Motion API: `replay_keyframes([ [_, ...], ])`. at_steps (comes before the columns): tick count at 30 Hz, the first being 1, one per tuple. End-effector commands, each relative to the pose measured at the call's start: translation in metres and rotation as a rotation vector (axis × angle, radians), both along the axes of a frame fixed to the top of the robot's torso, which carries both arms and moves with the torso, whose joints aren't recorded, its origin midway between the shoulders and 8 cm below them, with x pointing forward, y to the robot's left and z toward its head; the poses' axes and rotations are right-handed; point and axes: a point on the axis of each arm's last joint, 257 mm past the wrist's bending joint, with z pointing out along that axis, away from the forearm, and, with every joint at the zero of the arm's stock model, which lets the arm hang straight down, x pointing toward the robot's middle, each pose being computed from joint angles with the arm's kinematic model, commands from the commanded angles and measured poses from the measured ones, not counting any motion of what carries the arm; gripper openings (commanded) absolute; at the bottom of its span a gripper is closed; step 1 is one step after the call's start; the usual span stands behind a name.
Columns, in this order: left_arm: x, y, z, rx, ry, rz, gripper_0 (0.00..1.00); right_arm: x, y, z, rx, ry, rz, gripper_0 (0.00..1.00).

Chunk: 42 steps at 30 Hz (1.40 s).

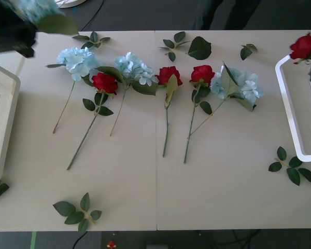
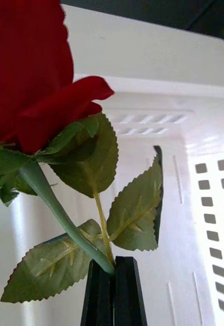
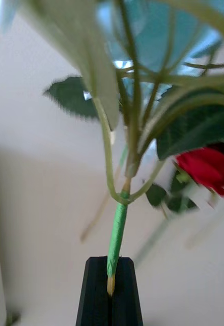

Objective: Place the red flowers into the right box and the blue flowers into the left box. If a person shows an open palm, hand one flower to the person first, then continue sorting.

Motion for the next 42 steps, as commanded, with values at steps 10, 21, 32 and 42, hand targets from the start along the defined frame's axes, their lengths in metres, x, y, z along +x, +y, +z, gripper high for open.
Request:
replay_keyframes([
  [10,-0.064,0.067,0.061,-0.025,-0.089,-0.194,0.0,0.03,-0.073,-0.009,0.062,-0.093,-0.068,0.0],
  [21,-0.103,0.137,0.037,-0.1,-0.151,-0.087,0.0,0.031,-0.071,-0.027,0.147,-0.123,-0.084,0.9],
  [32,-0.108,0.193,0.0,-0.085,-0.232,0.044,0.0,0.029,-0.056,-0.026,0.194,-0.092,-0.061,1.0],
  [42,-0.113,0.255,-0.059,0.067,-0.254,0.177,0.0,-0.015,0.006,-0.011,0.423,-0.012,0.023,1.0],
])
